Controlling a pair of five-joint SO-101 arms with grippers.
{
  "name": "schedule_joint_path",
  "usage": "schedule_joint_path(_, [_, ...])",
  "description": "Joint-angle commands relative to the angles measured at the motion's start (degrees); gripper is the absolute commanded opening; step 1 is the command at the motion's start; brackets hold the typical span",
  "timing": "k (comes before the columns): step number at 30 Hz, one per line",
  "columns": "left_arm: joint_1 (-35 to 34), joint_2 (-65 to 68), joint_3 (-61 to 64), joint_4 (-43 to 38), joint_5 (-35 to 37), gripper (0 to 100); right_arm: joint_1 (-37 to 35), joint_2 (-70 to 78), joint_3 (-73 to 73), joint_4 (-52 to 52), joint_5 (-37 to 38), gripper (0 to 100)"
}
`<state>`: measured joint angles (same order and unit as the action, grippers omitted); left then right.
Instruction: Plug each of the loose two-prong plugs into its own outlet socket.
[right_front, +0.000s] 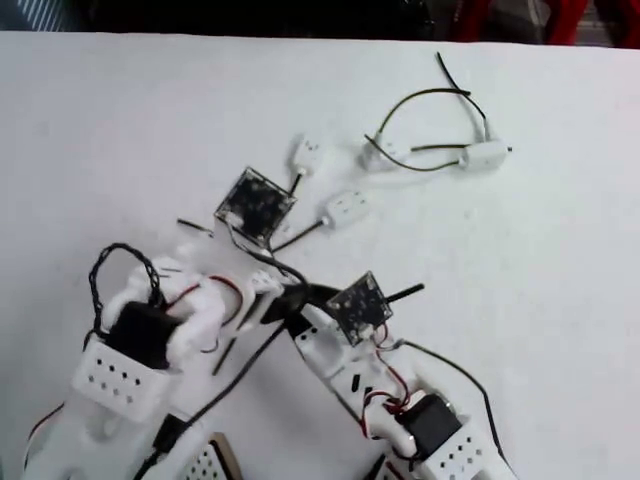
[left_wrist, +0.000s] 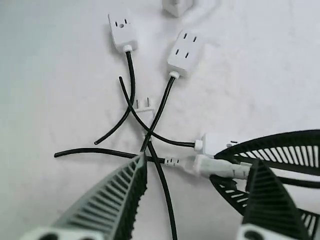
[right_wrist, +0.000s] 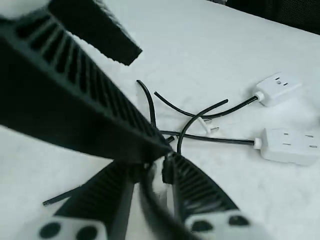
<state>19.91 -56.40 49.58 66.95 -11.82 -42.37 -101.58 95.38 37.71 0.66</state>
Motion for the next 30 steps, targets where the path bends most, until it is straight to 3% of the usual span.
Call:
schedule_joint_path(1, [-2.33,-1.27,0.7,-1.49,-2.02,32,0.04,-0.48,-0.79,0.13,0.53,1.6])
schedule_joint_path(6, [-9.19,-1.27,-0.26,-1.49,-2.11,32,0.57,-0.48,-0.79,-0.04,0.62,1.6])
schedule_joint_path(11, [-15.08,-0.75,-2.46,-1.32,-2.02,32,7.34,-0.48,-3.16,-0.31,0.44,1.6])
schedule_joint_path(18, [-15.08,-0.66,-2.29,-1.05,-1.85,32,12.62,-0.04,-3.6,-2.51,0.44,1.6])
schedule_joint_path(23, [-14.99,1.19,-2.99,-0.18,-1.67,37,18.24,-0.04,-3.6,-6.11,-0.18,1.6])
schedule_joint_path(30, [-14.99,22.2,-16.26,1.93,-2.11,37,28.18,-0.04,-3.6,-12.97,-6.95,1.6])
